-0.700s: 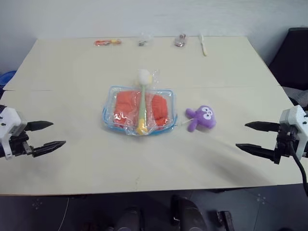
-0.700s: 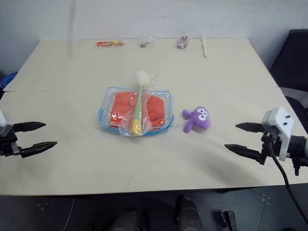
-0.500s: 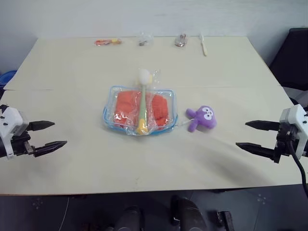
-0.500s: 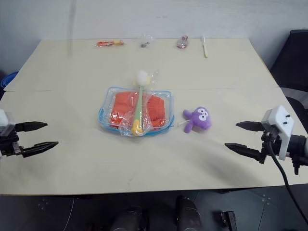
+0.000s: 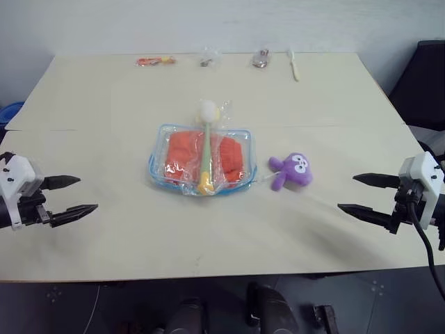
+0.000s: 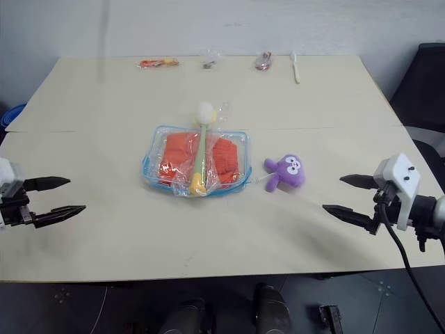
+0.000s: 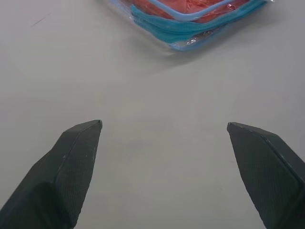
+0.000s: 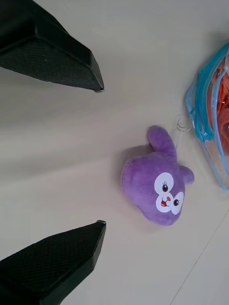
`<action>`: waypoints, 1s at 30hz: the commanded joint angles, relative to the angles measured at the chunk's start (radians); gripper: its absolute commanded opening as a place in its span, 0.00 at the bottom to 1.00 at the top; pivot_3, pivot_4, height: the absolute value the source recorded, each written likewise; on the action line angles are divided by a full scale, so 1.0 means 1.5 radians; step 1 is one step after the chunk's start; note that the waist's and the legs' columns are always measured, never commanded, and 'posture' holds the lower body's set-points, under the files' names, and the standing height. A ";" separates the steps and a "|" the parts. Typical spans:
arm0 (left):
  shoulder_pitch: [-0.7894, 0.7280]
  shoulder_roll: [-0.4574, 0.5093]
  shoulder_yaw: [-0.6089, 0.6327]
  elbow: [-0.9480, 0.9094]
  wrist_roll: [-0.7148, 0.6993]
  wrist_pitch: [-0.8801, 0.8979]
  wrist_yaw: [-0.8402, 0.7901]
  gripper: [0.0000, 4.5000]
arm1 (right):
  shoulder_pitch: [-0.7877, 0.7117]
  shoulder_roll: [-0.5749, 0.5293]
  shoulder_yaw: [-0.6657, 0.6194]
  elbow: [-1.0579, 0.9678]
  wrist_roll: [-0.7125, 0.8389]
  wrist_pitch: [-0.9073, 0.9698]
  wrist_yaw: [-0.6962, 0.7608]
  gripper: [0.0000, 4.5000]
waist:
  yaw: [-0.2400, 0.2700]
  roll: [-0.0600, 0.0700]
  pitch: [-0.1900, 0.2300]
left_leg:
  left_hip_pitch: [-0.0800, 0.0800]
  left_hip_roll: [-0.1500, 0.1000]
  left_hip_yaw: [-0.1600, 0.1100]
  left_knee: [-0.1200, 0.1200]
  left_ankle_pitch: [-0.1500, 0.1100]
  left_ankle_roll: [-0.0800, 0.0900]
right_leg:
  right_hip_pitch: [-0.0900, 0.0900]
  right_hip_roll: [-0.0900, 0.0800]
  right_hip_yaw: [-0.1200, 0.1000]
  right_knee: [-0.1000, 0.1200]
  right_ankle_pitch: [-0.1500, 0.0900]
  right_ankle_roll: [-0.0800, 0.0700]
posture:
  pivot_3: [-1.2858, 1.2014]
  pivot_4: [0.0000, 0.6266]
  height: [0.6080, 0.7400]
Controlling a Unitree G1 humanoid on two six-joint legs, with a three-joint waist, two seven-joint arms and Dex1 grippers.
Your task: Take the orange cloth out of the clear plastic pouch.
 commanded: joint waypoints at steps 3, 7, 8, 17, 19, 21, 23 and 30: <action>-0.011 -0.005 0.018 -0.018 -0.024 0.013 -0.001 0.99 | -0.003 0.005 -0.016 -0.012 0.014 0.008 -0.005 1.00 | -0.001 0.000 0.000 | 0.000 0.000 0.000 0.000 0.000 0.000 | 0.000 0.000 0.000 0.000 0.000 0.000 | 0.52 0.24 1.00; -0.003 -0.004 0.024 -0.027 -0.031 0.021 -0.005 0.99 | 0.004 0.006 -0.017 -0.015 0.017 0.011 -0.005 1.00 | -0.001 0.000 0.000 | 0.000 0.000 0.000 0.000 0.000 0.000 | 0.000 0.000 0.000 0.000 0.000 0.000 | 0.52 0.24 1.00; -0.001 -0.003 0.026 -0.027 -0.033 0.023 -0.007 0.99 | 0.005 0.007 -0.017 -0.016 0.016 0.010 -0.006 1.00 | 0.000 0.000 0.000 | 0.000 0.000 0.000 0.000 0.000 0.000 | 0.000 0.000 0.000 0.000 0.000 0.000 | 0.52 0.24 1.00; -0.105 -0.050 -0.024 -0.218 -0.180 0.278 0.133 0.99 | -0.005 0.027 -0.011 -0.108 0.040 0.024 -0.045 1.00 | 0.005 0.000 0.000 | -0.001 0.000 -0.001 0.002 0.000 0.000 | 0.001 0.000 0.000 0.001 0.000 0.000 | 0.52 0.24 1.00; -0.153 -0.061 -0.071 -0.285 -0.193 0.346 0.194 0.99 | -0.012 0.032 -0.010 -0.147 0.053 0.035 -0.062 1.00 | 0.007 0.000 0.000 | -0.001 0.000 -0.002 0.003 0.000 0.000 | 0.001 0.000 0.001 0.001 0.001 0.001 | 0.52 0.24 1.00; -0.244 -0.095 -0.130 -0.317 -0.195 0.446 0.296 0.99 | -0.036 0.037 -0.005 -0.198 0.076 0.050 -0.092 1.00 | 0.013 0.000 0.000 | 0.000 -0.001 -0.002 0.003 0.000 0.000 | 0.002 0.000 0.002 0.001 0.001 0.001 | 0.52 0.24 1.00; -0.369 -0.172 -0.188 -0.319 -0.211 0.588 0.398 0.99 | -0.075 0.035 -0.003 -0.246 0.123 0.079 -0.118 1.00 | 0.017 0.000 0.000 | 0.001 -0.002 -0.002 0.003 0.000 0.000 | 0.002 0.000 0.003 0.002 0.001 0.002 | 0.52 0.24 1.00; -0.599 -0.377 -0.306 -0.213 -0.111 0.780 0.583 0.99 | -0.138 0.019 0.013 -0.298 0.177 0.118 -0.153 1.00 | 0.018 -0.003 0.000 | -0.001 -0.007 -0.003 0.003 0.001 0.000 | 0.003 0.000 0.001 0.000 0.001 0.002 | 0.52 0.24 1.00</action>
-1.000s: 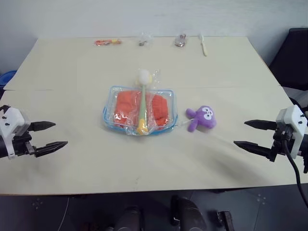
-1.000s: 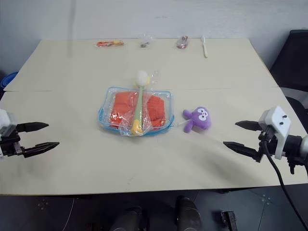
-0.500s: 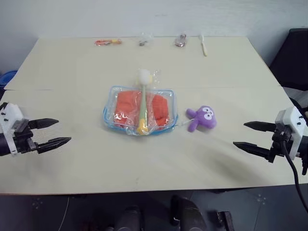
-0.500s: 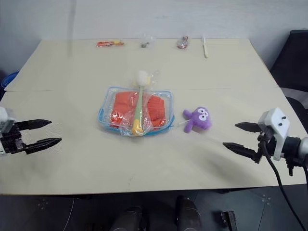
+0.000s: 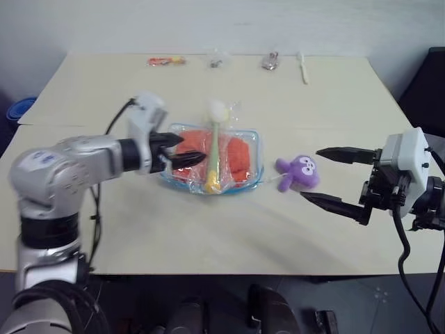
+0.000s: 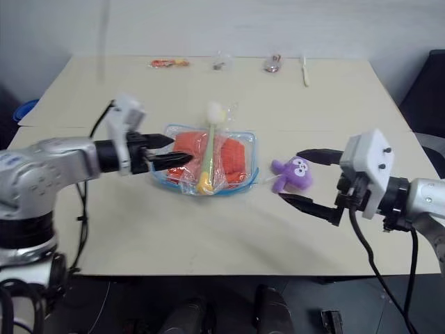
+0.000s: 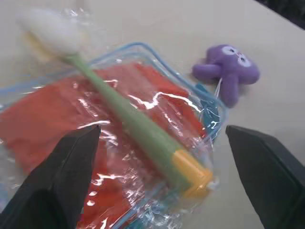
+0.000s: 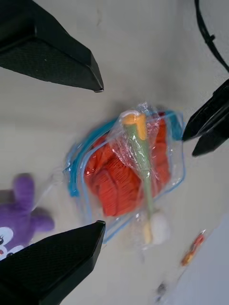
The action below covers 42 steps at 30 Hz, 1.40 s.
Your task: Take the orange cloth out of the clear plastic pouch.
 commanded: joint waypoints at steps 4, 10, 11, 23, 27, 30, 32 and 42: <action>-0.098 -0.091 -0.045 0.129 0.092 0.075 0.097 0.99 | -0.034 -0.003 0.003 -0.032 0.031 0.010 -0.037 1.00 | -0.001 0.000 0.000 | -0.001 0.000 0.001 0.000 0.000 0.000 | -0.001 0.000 -0.001 0.000 0.000 0.000 | 0.52 0.24 1.00; -0.118 -0.157 -0.067 0.223 0.142 0.074 0.121 0.99 | -0.026 0.009 0.014 -0.045 0.026 0.001 -0.062 1.00 | 0.002 0.000 0.000 | -0.001 0.000 0.002 0.000 0.001 -0.001 | 0.000 0.000 -0.001 0.000 0.000 0.000 | 0.52 0.24 1.00; -0.117 -0.168 -0.061 0.231 0.144 0.082 0.120 0.99 | -0.026 0.010 0.015 -0.047 0.027 0.000 -0.065 1.00 | 0.002 0.000 0.000 | -0.002 0.000 0.002 0.000 0.001 -0.001 | 0.000 0.000 -0.002 0.000 0.000 0.000 | 0.52 0.24 1.00; -0.111 -0.176 -0.077 0.252 0.179 0.058 0.101 0.27 | -0.020 0.020 0.022 -0.065 0.035 -0.004 -0.090 1.00 | 0.002 0.000 0.000 | -0.003 0.000 0.001 0.001 0.001 -0.002 | 0.000 0.000 -0.004 0.000 0.000 0.000 | 0.52 0.24 1.00; -0.106 -0.101 -0.051 0.243 0.205 0.030 0.099 0.26 | -0.028 0.019 0.033 -0.064 0.033 -0.006 -0.092 1.00 | -0.001 0.000 0.000 | -0.003 0.001 0.001 0.001 0.001 -0.002 | 0.000 0.000 -0.004 0.000 0.000 0.000 | 0.52 0.24 1.00; -0.097 -0.022 -0.019 0.245 0.229 -0.015 0.101 0.26 | -0.038 0.021 0.044 -0.064 0.039 -0.009 -0.088 1.00 | -0.006 0.000 0.000 | -0.002 0.001 0.001 0.000 0.001 -0.002 | -0.002 0.001 -0.002 0.001 0.000 0.000 | 0.52 0.24 1.00; -0.088 0.035 0.026 0.269 0.242 -0.026 0.105 0.26 | -0.050 0.024 0.059 -0.061 0.045 -0.010 -0.082 1.00 | -0.008 0.000 0.000 | -0.002 0.001 0.001 -0.001 0.001 -0.002 | -0.002 0.001 -0.002 0.001 0.000 0.000 | 0.52 0.24 1.00; 0.070 0.251 0.241 0.359 0.283 -0.043 0.103 0.26 | -0.146 0.052 0.174 0.010 0.020 -0.039 -0.010 1.00 | -0.004 -0.003 0.000 | -0.003 0.000 0.001 0.000 0.001 -0.002 | -0.001 0.000 -0.005 -0.001 0.000 0.000 | 0.52 0.24 1.00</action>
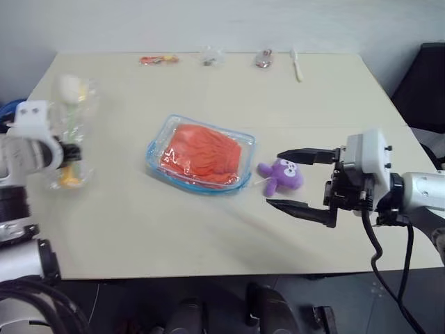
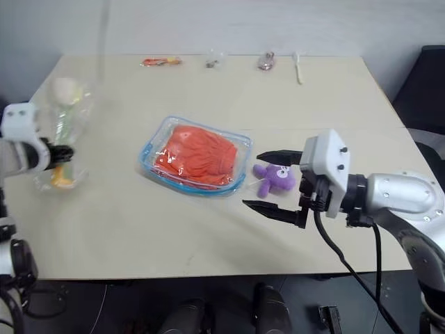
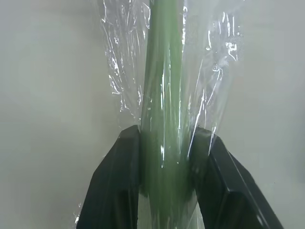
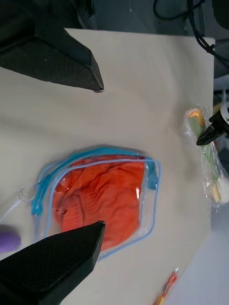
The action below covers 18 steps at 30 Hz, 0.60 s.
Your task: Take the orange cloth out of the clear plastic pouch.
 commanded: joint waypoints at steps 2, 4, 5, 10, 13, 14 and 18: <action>0.074 0.067 0.060 0.022 0.015 -0.047 -0.026 0.26 | -0.042 0.016 0.030 0.028 -0.013 -0.029 0.040 1.00 | 0.006 -0.001 0.000 | 0.000 0.000 0.000 0.000 0.000 0.000 | 0.000 0.000 0.000 0.000 0.000 0.000 | 0.52 0.24 1.00; 0.106 0.082 0.082 0.044 0.018 -0.072 -0.030 0.26 | -0.057 0.022 0.044 0.042 -0.017 -0.032 0.053 1.00 | 0.006 -0.001 0.000 | 0.000 0.000 0.000 0.000 0.000 0.000 | 0.001 0.000 0.000 0.000 0.000 0.000 | 0.52 0.24 1.00; 0.123 0.086 0.095 0.054 0.020 -0.085 -0.028 0.34 | -0.063 0.025 0.051 0.050 -0.022 -0.035 0.060 1.00 | 0.007 -0.002 -0.001 | 0.000 0.000 0.000 0.000 0.000 0.000 | 0.001 0.000 -0.001 0.000 0.000 0.000 | 0.52 0.24 1.00; 0.180 0.090 0.131 0.057 0.020 -0.124 -0.030 0.68 | -0.080 0.034 0.065 0.071 -0.037 -0.041 0.081 1.00 | 0.005 -0.002 -0.001 | 0.000 0.000 0.000 0.000 0.000 0.000 | 0.001 0.000 -0.001 0.000 0.000 0.000 | 0.52 0.24 1.00; 0.208 0.095 0.139 0.044 0.022 -0.133 -0.033 0.88 | -0.083 0.035 0.065 0.078 -0.042 -0.044 0.089 1.00 | 0.004 -0.002 -0.001 | 0.000 0.001 0.000 0.000 0.000 0.000 | 0.001 0.000 -0.001 0.000 0.000 0.000 | 0.52 0.24 1.00; 0.215 0.099 0.137 0.038 0.023 -0.137 -0.035 0.94 | -0.082 0.035 0.065 0.079 -0.043 -0.044 0.090 1.00 | 0.003 -0.002 -0.001 | 0.000 0.001 0.000 0.000 0.000 0.000 | 0.001 0.000 -0.001 0.000 0.000 0.000 | 0.52 0.24 1.00; 0.250 0.138 0.112 -0.036 -0.001 -0.209 -0.131 0.99 | -0.075 0.031 0.059 0.080 -0.053 -0.045 0.094 1.00 | 0.004 -0.003 -0.001 | 0.000 0.001 0.000 0.000 0.000 0.000 | 0.001 0.000 -0.001 0.000 0.000 0.000 | 0.52 0.24 1.00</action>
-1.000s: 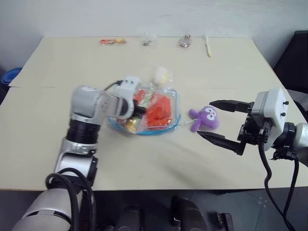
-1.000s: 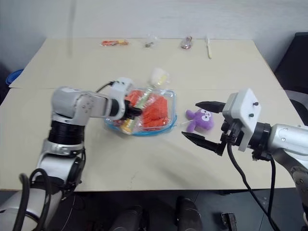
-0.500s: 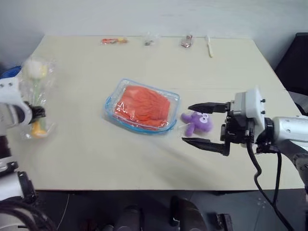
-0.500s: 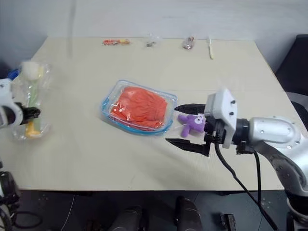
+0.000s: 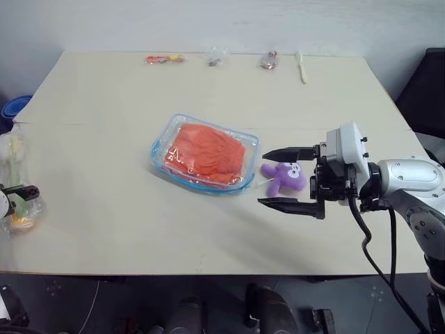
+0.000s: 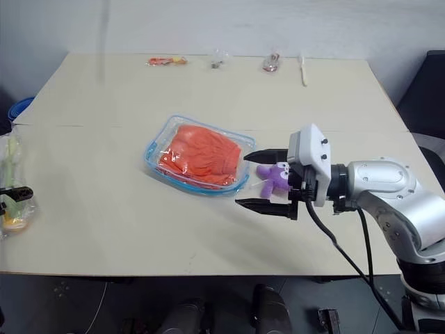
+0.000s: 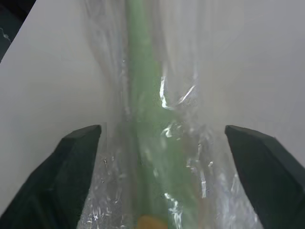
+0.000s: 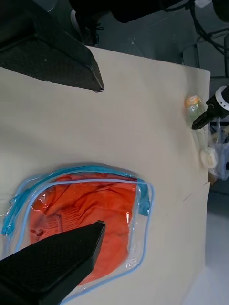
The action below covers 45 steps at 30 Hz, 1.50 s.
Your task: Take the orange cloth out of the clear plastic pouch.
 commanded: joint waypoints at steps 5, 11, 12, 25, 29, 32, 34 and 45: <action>0.137 0.115 0.019 -0.259 -0.081 -0.290 -0.379 0.99 | 0.024 -0.015 -0.041 -0.025 0.001 -0.003 -0.001 1.00 | -0.001 0.000 0.000 | 0.000 0.002 0.000 0.000 0.000 0.000 | 0.000 -0.001 0.000 0.000 0.000 0.000 | 0.52 0.24 1.00; 0.089 0.164 -0.160 -0.216 0.031 -0.666 -0.535 0.99 | 0.063 -0.022 -0.073 -0.049 0.008 0.012 -0.026 1.00 | 0.000 0.003 0.002 | 0.001 0.001 0.002 -0.001 0.000 -0.001 | -0.001 0.000 0.000 0.000 -0.001 -0.001 | 0.52 0.24 1.00; 0.029 0.148 -0.220 -0.173 0.077 -0.741 -0.537 0.99 | 0.069 -0.021 -0.077 -0.056 0.010 0.014 -0.032 1.00 | 0.002 0.004 0.002 | 0.001 0.001 0.002 -0.001 0.000 -0.001 | -0.001 0.000 0.000 0.001 -0.001 -0.001 | 0.52 0.24 1.00; -0.424 -0.118 -0.529 0.322 0.289 -1.178 -0.605 0.99 | 0.111 -0.026 -0.130 -0.145 0.055 0.058 -0.126 1.00 | -0.005 0.001 0.001 | -0.001 -0.001 0.006 -0.001 0.000 0.003 | -0.003 -0.001 -0.004 0.000 0.001 -0.002 | 0.52 0.24 1.00; -0.456 -0.144 -0.555 0.388 0.323 -1.234 -0.595 0.99 | 0.120 -0.029 -0.142 -0.160 0.062 0.065 -0.147 1.00 | -0.005 0.001 0.001 | -0.001 -0.001 0.005 -0.001 0.000 0.003 | -0.003 -0.001 -0.004 0.000 0.001 -0.001 | 0.52 0.24 1.00; -0.478 -0.152 -0.567 0.427 0.350 -1.263 -0.574 0.99 | 0.131 -0.032 -0.154 -0.168 0.067 0.068 -0.160 1.00 | -0.002 0.001 0.001 | -0.001 -0.001 0.005 0.000 0.000 0.003 | -0.002 -0.001 -0.004 0.001 0.001 -0.001 | 0.52 0.24 1.00; -0.489 -0.158 -0.574 0.451 0.365 -1.281 -0.561 0.95 | 0.137 -0.032 -0.159 -0.173 0.069 0.069 -0.164 1.00 | 0.001 0.001 0.001 | -0.001 -0.001 0.005 0.000 0.000 0.003 | -0.002 -0.001 -0.004 0.001 0.001 -0.001 | 0.52 0.24 1.00; -0.507 -0.164 -0.574 0.502 0.372 -1.306 -0.568 0.21 | 0.147 -0.033 -0.156 -0.181 0.068 0.067 -0.173 1.00 | 0.003 0.001 0.001 | -0.001 -0.001 0.004 0.000 0.000 0.004 | -0.002 -0.002 -0.005 0.000 0.001 -0.001 | 0.52 0.24 1.00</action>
